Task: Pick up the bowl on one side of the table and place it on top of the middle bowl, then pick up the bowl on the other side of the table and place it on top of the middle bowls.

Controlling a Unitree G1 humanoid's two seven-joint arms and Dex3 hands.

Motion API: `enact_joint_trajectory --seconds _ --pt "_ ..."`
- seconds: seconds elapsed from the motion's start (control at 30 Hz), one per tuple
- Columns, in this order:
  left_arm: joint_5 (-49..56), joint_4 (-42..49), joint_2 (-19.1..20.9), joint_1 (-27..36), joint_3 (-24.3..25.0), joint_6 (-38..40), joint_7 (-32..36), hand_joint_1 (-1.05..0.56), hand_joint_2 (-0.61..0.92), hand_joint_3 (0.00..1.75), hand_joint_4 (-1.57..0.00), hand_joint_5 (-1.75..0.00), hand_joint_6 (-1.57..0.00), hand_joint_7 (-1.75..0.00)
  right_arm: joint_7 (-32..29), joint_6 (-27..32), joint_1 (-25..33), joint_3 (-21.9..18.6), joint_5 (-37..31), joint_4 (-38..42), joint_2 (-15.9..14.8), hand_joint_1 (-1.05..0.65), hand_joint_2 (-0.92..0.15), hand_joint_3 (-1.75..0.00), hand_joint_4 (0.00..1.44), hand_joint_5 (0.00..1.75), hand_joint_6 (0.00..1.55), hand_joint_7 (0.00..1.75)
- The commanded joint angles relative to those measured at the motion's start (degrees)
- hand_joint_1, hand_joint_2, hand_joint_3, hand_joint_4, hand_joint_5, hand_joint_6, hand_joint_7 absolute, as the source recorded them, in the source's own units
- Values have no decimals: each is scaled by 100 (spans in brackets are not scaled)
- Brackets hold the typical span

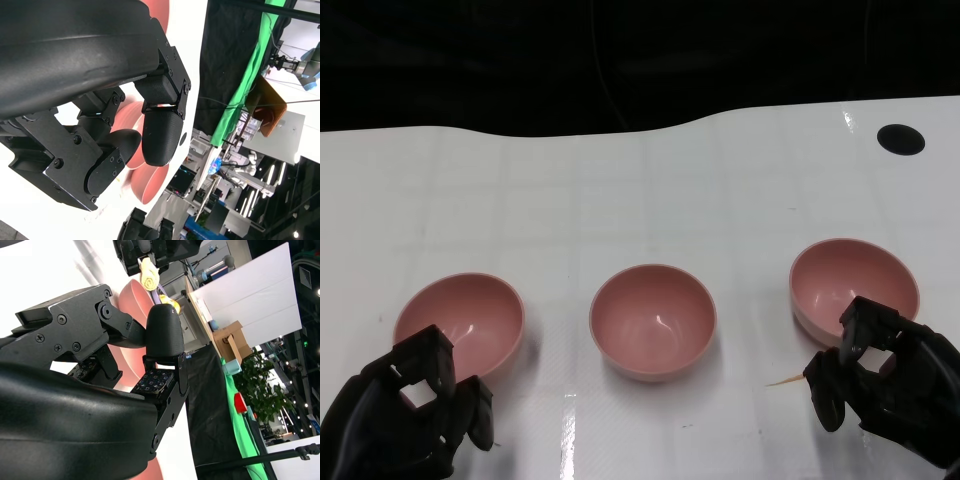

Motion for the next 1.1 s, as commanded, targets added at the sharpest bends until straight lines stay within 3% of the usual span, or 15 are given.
enact_joint_trajectory --seconds 0.03,0.17,0.3,0.33,0.4,0.53,0.57,0.63,0.67,0.7,0.77,0.8,0.87,0.9,1.1 --pt "-41 26 112 -8 40 -1 -57 -3 37 144 -92 -175 -83 -175 -14 -122 22 -65 5 -109 -84 -8 -61 -99 90 175 80 148" --pt "-21 15 86 -21 26 18 0 -2 38 144 -92 -175 -83 -175 -125 -323 -2 -162 86 -523 -35 -7 -60 -100 96 171 89 136" --pt "12 82 121 -68 20 -34 -61 -2 39 145 -93 -175 -84 -175 -541 -1364 2 -190 -386 -879 139 -14 -60 -98 96 154 89 123" --pt "3 133 135 -105 29 -63 -112 -2 38 145 -93 -175 -83 -175 -751 -1823 -21 -208 -761 -974 99 -20 -60 -95 94 149 88 118" --pt "-6 198 148 -151 44 -99 -176 -4 37 144 -92 -175 -83 -175 -1025 -2392 -48 -210 -1206 -1047 43 -34 -67 -73 91 134 90 92" --pt "-3 235 149 -171 55 -118 -211 -5 38 143 -92 -175 -83 -175 -1207 -2687 -52 -124 -1340 -972 -7 -38 -70 -65 90 131 92 84" --pt "-10 267 148 -192 65 -105 -202 -5 38 142 -92 -175 -82 -175 -1323 -3089 -166 -226 -1565 -1043 -115 -38 -70 -64 90 130 92 83" --pt "-19 310 147 -220 77 -90 -191 -4 37 142 -93 -175 -84 -175 -1492 -3624 -311 -344 -1861 -1112 -258 -50 -87 -30 96 63 93 32" --pt "-22 304 152 -227 75 -57 -174 -4 37 143 -93 -175 -84 -175 -1707 -3860 -352 -407 -2334 -1171 -388 -52 -89 -26 98 50 95 22" --pt "-22 294 156 -228 72 -35 -164 -4 35 146 -93 -175 -85 -175 -1878 -3986 -363 -422 -2661 -1187 -477 -58 -91 -28 90 31 89 11" --pt "-22 284 160 -230 69 -11 -153 -4 33 148 -93 -175 -85 -175 -2136 -4147 -372 -405 -3035 -1180 -596 -61 -92 -30 87 19 86 4" --pt "-1 275 155 -227 58 -31 -144 -4 33 148 -93 -175 -85 -175 -2262 -4248 -378 -419 -3488 -1202 -795 -62 -92 -30 87 17 85 3" --pt "32 239 133 -212 35 -48 -101 -3 31 152 -93 -175 -84 -175 -2620 -4317 -367 -424 -4921 -1324 -1299 -79 -92 -28 58 4 60 1" --pt "35 231 126 -206 29 -54 -99 -3 31 152 -93 -175 -85 -175 -2751 -4282 -351 -389 -5423 -1376 -1458 -85 -92 -28 52 2 54 0" --pt "25 213 106 -183 19 -80 -123 -3 34 147 -93 -175 -85 -175 -3322 -4097 -318 -15 -6462 -1350 -1868 -97 -92 -28 40 0 40 0"
